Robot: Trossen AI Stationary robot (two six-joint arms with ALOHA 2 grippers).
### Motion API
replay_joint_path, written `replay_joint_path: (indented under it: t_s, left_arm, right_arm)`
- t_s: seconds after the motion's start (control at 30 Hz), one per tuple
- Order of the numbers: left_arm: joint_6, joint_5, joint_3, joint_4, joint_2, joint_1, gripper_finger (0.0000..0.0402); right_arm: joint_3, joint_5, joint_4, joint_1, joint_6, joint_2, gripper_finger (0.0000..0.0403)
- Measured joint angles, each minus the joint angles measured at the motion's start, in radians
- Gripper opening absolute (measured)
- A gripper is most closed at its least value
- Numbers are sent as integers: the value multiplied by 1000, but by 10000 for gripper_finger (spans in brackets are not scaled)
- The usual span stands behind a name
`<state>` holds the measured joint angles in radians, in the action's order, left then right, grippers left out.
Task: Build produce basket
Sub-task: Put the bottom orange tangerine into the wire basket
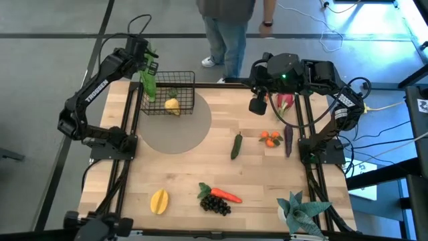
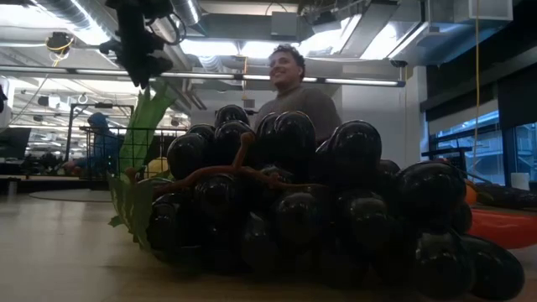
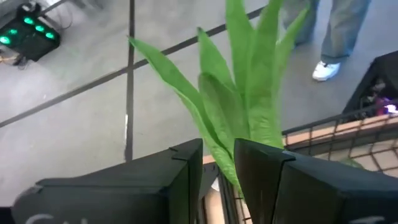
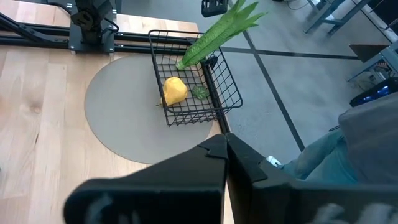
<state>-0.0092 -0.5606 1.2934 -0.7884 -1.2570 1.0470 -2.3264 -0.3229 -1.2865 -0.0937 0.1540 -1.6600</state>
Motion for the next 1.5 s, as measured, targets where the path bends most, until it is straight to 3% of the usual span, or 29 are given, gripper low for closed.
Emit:
replay_joint_path:
  t_s: [0.23, 0.37, 0.53, 0.7, 0.8, 0.93, 1.27, 1.5]
  left_arm:
    - [-13, 112, 0, 12, 45, -21, 80]
    - [-14, 268, 0, -8, 96, -73, 80]
    - [-29, 472, 0, -39, 177, -152, 80]
    - [-36, 601, 0, -98, 247, -266, 80]
    - [-57, 624, 0, -122, 281, -331, 80]
    - [-106, 626, 0, -164, 315, -400, 80]
    - [-147, 626, 1, -246, 392, -502, 80]
    - [-172, 596, 1, -248, 400, -551, 80]
  right_arm:
    - [0, 1, -14, 0, 0, 0, 0]
    - [0, 33, -95, -1, -21, 1, 0]
    - [0, 52, -180, -29, -170, 1, 0]
    - [17, 53, -260, -58, -330, -2, 0]
    - [44, 84, -286, -65, -396, -3, 0]
    - [93, 215, -283, -68, -464, 1, 0]
    - [299, 284, -282, -67, -470, 56, 0]
    - [529, 354, -285, -61, -731, 168, 0]
